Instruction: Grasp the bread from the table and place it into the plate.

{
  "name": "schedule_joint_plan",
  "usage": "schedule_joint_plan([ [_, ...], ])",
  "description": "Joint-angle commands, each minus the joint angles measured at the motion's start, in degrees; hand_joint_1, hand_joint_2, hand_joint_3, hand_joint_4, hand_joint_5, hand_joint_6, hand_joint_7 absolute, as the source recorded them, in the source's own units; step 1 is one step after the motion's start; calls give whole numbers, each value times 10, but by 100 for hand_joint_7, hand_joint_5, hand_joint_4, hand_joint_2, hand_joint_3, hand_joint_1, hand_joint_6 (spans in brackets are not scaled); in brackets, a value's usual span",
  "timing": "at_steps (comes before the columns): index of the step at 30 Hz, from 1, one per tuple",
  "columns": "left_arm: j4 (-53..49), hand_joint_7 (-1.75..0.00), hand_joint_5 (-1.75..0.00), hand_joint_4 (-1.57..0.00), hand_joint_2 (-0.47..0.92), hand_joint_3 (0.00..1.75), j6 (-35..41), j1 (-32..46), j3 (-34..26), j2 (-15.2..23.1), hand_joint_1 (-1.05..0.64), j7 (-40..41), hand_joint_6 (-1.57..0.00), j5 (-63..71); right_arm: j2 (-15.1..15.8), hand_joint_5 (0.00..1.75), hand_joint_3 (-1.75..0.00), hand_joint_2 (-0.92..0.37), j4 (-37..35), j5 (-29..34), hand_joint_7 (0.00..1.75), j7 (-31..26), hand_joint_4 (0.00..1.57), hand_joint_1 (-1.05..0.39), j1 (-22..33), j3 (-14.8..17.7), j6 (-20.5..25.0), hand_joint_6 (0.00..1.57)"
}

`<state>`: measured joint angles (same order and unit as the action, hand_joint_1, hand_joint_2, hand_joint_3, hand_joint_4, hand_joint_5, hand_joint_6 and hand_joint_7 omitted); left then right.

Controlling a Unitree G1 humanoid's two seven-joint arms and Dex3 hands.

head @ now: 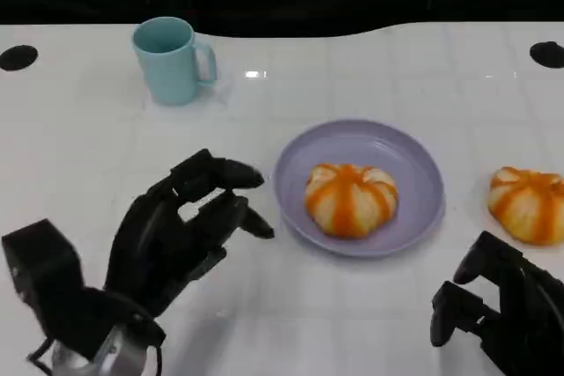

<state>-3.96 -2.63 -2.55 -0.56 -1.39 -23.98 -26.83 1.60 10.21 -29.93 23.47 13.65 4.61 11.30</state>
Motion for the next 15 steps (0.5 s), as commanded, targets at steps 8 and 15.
schedule_joint_plan([
  [8, 48, -175, -175, -75, 92, 44, 28, 99, -4, -44, -60, -15, -54, -59, 9, 175, -38, -92, 5, 2, 162, 10, 74, -59, 5, 7, -11, 58],
  [15, 55, -175, -175, -75, 92, 45, 33, 131, -5, -47, -59, -17, -52, -54, 8, 175, -39, -92, 6, 2, 162, 13, 74, -59, 9, 6, -18, 58],
])
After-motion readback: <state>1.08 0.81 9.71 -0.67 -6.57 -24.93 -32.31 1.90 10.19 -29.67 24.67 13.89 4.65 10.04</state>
